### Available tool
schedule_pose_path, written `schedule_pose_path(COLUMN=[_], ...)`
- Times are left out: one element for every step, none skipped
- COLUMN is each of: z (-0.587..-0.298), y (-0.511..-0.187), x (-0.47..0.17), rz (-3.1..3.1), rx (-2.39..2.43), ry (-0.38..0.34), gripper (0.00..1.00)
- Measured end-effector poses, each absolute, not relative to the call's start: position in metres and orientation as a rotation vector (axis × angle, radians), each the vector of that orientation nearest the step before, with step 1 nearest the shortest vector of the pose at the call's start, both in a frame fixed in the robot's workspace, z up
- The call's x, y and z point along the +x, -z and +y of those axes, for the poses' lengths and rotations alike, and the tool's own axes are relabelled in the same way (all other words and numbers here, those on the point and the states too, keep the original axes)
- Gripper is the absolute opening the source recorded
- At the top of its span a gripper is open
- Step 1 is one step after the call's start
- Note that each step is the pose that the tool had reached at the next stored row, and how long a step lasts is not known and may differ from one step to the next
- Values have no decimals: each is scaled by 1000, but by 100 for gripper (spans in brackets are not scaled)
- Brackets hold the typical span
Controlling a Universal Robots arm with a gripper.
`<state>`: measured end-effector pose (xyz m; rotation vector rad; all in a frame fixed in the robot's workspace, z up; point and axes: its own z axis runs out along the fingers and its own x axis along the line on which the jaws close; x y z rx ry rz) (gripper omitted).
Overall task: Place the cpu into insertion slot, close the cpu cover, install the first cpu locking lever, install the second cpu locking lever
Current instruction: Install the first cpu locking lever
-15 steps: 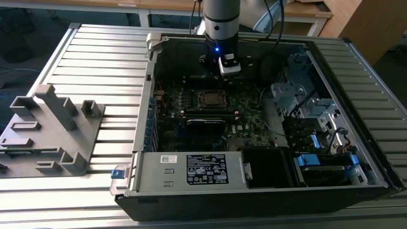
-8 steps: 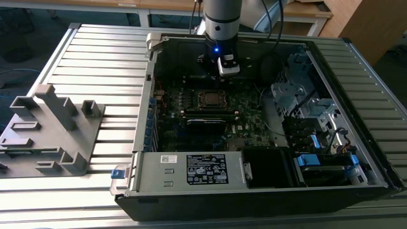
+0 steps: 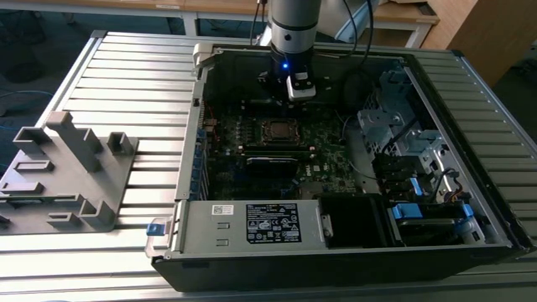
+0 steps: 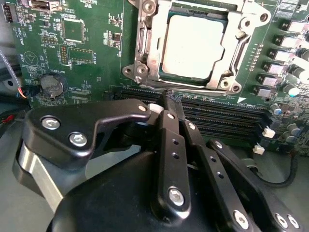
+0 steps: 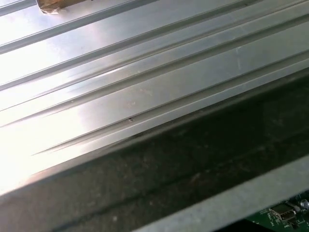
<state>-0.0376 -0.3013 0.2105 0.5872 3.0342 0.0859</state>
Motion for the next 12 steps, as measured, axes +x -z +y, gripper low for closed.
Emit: schedule_pose_path(z=[-301,-301,-301,-302,-302,-302,-302,-302,-303,-304,-305,-305], y=[-210,-210,-210,-210,-209,-209,-209,-209,-209,-209,-209,-209], x=[-38,-38,-38,-38,-38,-38,-38,-38,-38,-38,-38,-38], rz=[3037,3041,3045,3048,3051,3054,3056,3058,3059,3060,3061,3062], rx=[575,555,536,516,500,484,471,461,453,447,443,439], ry=[-86,-87,-87,-88,-88,-89,-89,-89,-88,-88,-88,-88], gripper=[11,11,11,11,11,11,11,11,11,11,11,11])
